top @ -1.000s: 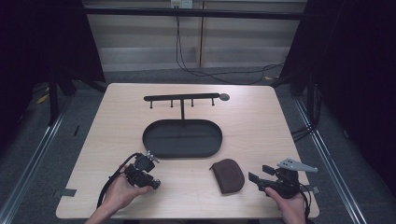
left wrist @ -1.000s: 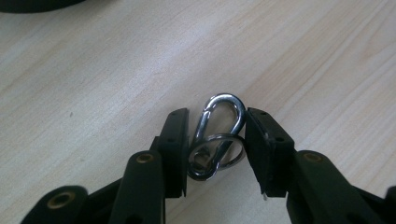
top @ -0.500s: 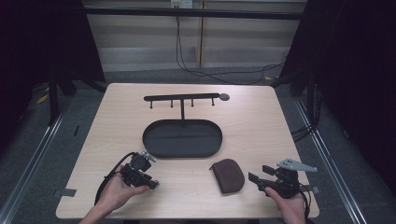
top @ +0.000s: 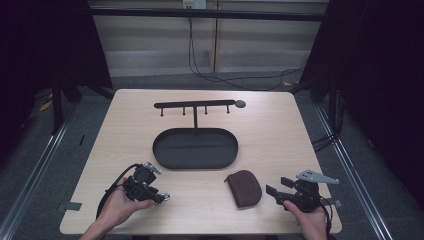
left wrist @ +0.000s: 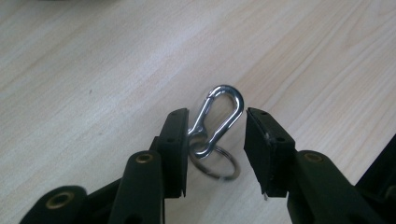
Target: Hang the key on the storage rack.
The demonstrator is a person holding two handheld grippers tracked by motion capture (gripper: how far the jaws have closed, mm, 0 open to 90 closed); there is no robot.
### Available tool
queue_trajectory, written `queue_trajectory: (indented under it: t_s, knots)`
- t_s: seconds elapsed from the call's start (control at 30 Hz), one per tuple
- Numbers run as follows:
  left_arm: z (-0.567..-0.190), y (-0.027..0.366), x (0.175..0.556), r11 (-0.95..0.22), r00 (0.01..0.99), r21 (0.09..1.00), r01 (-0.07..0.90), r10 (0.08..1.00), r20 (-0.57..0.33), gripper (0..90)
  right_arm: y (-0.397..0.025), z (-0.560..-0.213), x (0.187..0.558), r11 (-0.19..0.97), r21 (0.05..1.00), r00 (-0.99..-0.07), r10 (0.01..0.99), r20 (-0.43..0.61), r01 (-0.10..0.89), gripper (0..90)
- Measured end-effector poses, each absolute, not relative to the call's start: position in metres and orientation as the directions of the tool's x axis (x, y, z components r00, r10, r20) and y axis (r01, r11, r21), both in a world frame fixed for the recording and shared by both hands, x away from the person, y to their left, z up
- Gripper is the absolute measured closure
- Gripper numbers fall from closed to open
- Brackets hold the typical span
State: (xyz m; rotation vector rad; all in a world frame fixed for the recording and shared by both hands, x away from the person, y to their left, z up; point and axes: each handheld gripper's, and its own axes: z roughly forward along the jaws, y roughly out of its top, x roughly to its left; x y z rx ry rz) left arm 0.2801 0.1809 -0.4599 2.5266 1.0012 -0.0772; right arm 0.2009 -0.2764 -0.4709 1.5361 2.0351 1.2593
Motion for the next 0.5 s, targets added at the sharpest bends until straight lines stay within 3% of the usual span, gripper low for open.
queue_trajectory:
  t_s: [0.27,0.5]
  knots:
    - [-0.458,0.192,0.282,-0.631,0.713,0.354,0.691,0.675,-0.188,54.9,-0.277,-0.471,0.201,0.044,0.778,-0.384,0.886,0.260,0.626,27.7]
    - [-0.462,0.194,0.281,-0.642,0.716,0.333,0.691,0.670,-0.195,61.3,-0.276,-0.471,0.201,0.049,0.776,-0.388,0.885,0.258,0.628,27.7]
